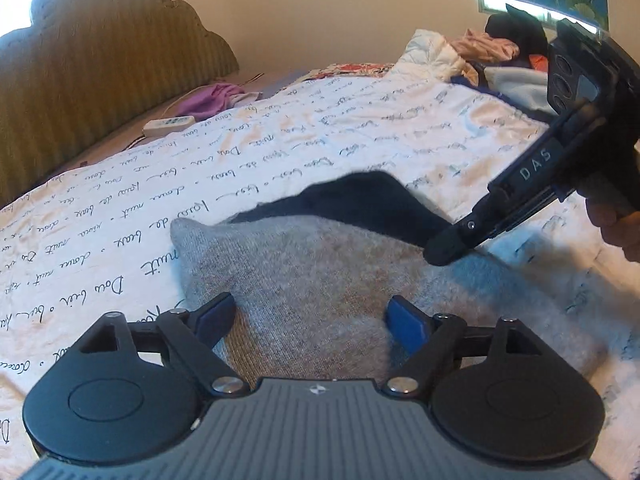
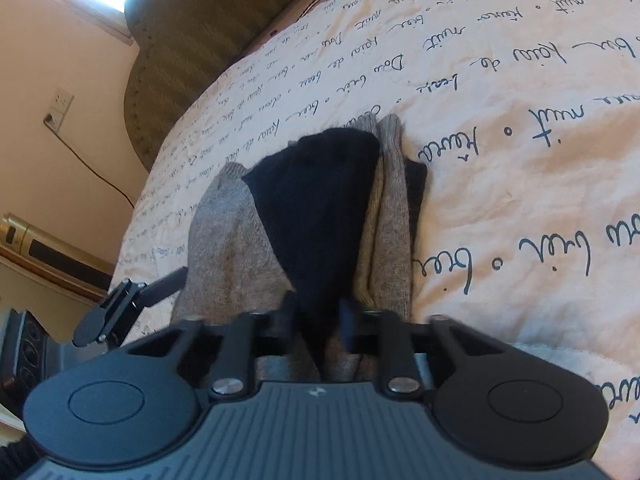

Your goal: Fold small clothes

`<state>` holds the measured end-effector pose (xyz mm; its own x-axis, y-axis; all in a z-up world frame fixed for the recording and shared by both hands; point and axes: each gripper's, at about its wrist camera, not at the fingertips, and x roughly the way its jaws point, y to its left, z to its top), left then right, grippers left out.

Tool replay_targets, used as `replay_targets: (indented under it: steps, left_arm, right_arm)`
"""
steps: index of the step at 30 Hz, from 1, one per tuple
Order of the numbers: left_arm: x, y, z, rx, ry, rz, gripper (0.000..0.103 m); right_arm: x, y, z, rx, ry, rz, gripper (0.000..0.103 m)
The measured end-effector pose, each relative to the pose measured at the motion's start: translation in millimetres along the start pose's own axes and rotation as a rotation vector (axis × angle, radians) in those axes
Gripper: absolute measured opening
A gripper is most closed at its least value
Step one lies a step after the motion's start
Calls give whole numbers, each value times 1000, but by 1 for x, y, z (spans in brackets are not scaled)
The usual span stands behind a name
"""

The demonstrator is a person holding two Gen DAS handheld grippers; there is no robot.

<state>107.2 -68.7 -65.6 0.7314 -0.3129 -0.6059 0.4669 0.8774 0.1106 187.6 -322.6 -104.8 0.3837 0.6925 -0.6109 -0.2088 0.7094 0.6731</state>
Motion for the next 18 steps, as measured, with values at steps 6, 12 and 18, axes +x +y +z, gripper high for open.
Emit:
replay_targets:
  steps: [6,12,18]
  left_arm:
    - [21,-6,2,8,74,-43,88]
    - [4,-2,4,-1,33,-71,85]
    - [33,1,38,61,28,9,88]
  right_arm:
    - [-8,-15,-9,-3,-10,-64,3]
    - [-31,0,1,2,-85,-34,8]
    - [-22,29,42,3,-236,61,30]
